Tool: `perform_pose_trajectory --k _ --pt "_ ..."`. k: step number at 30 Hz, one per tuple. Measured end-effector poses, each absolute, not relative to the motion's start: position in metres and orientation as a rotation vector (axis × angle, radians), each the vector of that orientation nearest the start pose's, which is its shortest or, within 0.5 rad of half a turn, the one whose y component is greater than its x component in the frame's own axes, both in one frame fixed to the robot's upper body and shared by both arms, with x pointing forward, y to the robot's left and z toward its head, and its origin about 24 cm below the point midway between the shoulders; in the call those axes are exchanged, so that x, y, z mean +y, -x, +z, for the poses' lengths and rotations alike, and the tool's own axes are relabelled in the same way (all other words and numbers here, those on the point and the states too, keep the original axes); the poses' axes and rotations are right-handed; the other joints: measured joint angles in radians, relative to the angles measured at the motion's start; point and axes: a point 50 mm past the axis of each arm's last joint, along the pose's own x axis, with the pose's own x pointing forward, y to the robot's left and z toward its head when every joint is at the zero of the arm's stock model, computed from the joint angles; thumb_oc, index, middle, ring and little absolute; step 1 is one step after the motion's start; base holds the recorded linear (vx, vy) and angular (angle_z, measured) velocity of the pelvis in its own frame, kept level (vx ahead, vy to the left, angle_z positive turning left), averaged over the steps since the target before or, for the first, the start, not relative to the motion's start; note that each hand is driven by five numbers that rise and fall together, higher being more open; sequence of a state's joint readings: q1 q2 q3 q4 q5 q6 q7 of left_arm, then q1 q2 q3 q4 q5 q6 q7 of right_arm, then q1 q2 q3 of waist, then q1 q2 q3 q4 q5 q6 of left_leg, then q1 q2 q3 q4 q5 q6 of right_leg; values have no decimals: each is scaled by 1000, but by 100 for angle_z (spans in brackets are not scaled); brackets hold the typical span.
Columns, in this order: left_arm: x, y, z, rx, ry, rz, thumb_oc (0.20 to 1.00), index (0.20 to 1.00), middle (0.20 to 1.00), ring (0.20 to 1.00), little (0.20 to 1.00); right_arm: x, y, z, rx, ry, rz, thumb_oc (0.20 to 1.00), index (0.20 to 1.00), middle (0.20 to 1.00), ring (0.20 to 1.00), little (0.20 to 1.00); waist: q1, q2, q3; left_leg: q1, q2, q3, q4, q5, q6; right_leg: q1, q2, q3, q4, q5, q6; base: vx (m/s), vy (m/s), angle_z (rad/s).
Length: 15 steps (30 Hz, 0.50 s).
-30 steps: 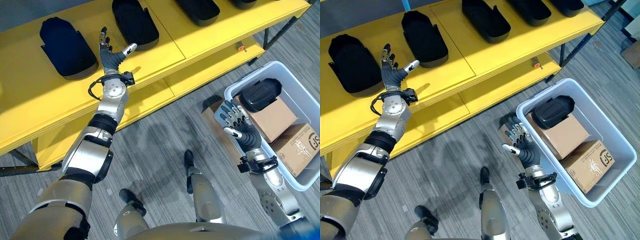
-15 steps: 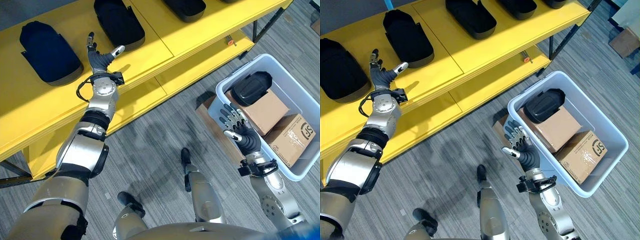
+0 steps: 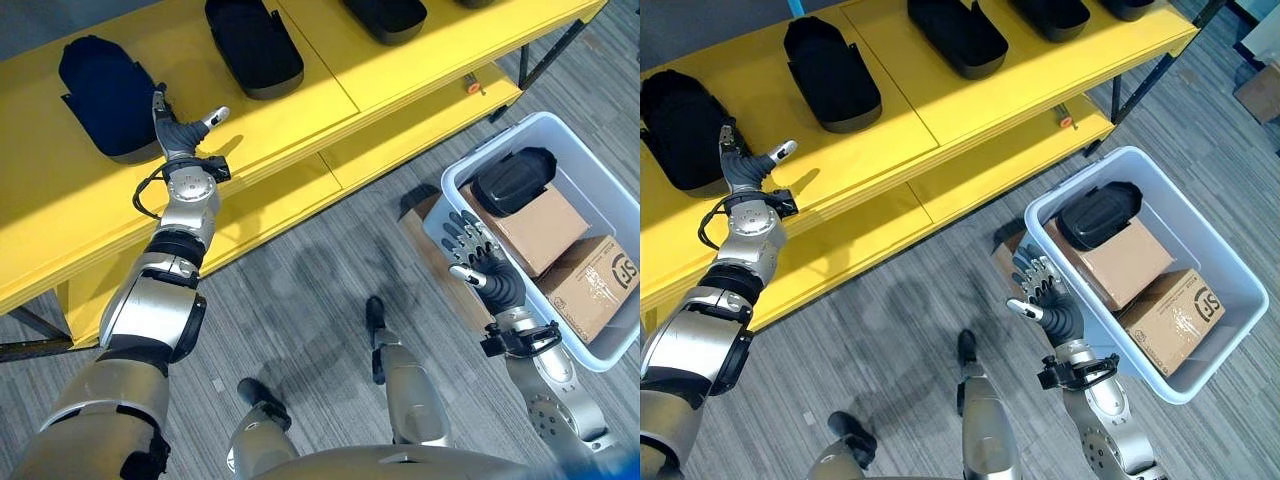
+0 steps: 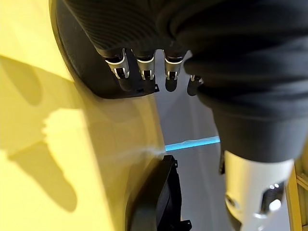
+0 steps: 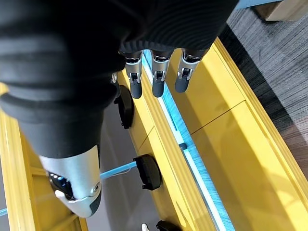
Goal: Move parts from the plastic box to the shelf.
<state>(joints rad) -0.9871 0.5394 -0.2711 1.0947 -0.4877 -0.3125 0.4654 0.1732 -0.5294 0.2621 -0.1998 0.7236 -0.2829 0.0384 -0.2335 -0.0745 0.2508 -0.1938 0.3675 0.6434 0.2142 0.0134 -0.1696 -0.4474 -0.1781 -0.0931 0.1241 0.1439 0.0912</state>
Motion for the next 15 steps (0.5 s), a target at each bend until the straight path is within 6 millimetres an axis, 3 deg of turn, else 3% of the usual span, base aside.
perform_pose_trajectory --k 15 --pt "271 -390 171 -210 -135 592 1000 1000 1000 1000 1000 -183 -210 69 -133 -273 273 1000 1000 1000 1000 1000 1 16 17 0 1 -4 -1 0 0 3 0 -3 -1 -2 2 0 0 0"
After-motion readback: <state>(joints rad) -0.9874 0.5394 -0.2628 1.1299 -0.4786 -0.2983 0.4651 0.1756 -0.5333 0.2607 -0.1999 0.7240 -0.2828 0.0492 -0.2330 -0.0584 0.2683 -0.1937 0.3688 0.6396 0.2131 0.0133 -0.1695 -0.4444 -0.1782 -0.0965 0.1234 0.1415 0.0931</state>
